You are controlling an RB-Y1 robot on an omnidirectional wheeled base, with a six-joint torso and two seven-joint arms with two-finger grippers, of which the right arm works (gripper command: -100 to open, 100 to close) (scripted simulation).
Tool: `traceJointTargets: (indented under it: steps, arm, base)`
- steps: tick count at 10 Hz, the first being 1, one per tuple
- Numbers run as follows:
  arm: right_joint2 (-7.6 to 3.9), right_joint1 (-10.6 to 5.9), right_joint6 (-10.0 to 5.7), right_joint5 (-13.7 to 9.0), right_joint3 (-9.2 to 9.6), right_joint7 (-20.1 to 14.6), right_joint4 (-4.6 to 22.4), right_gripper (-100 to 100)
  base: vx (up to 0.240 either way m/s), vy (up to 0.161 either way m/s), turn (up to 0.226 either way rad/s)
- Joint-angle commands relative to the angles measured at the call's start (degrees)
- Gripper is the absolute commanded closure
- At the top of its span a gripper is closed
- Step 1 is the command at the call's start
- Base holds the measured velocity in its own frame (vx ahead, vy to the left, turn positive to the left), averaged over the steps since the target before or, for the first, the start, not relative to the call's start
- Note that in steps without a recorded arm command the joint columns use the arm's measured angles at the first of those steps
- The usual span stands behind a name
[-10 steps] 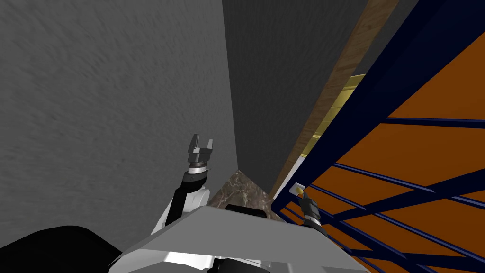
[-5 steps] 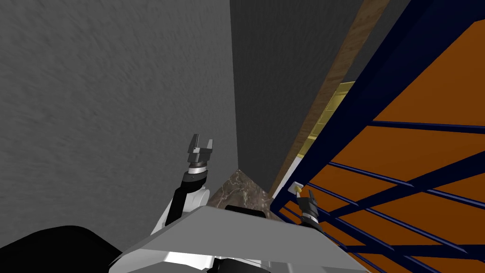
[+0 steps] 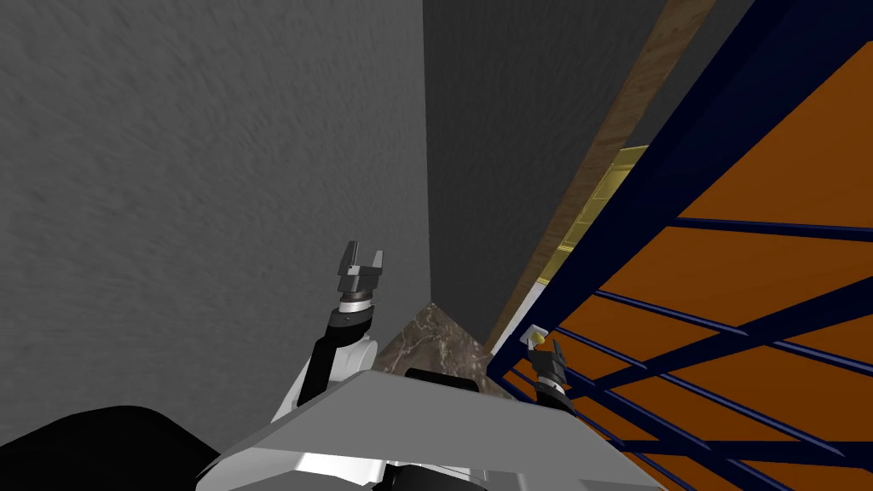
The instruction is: Pull the door open
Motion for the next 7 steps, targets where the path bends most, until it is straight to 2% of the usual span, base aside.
traceJointTargets:
  steps: [1,3,4,5,6,7]
  arm:
    - [0.02,-0.17,0.06,-0.6,0.25,-1.6,0.0,-100]
    - [0.47,-0.80,0.40,-2.9,1.31,-5.4,-0.1,-100]
    - [0.47,-0.80,0.40,-2.9,1.31,-6.3,-0.1,-100]
    - [0.69,-1.12,0.57,-4.1,1.86,-8.4,-0.2,-100]
    - [0.69,-1.12,0.57,-4.1,1.86,-8.6,-0.2,-100]
    - [0.93,-1.45,0.75,-5.3,2.41,-10.9,-0.2,-100]
  base:
    - [-0.051,0.002,0.013]
    - [-0.070,-0.001,0.037]
    - [-0.060,-0.007,0.014]
    - [-0.053,-0.011,0.024]
    - [-0.042,-0.002,0.017]
    - [-0.053,0.010,0.031]
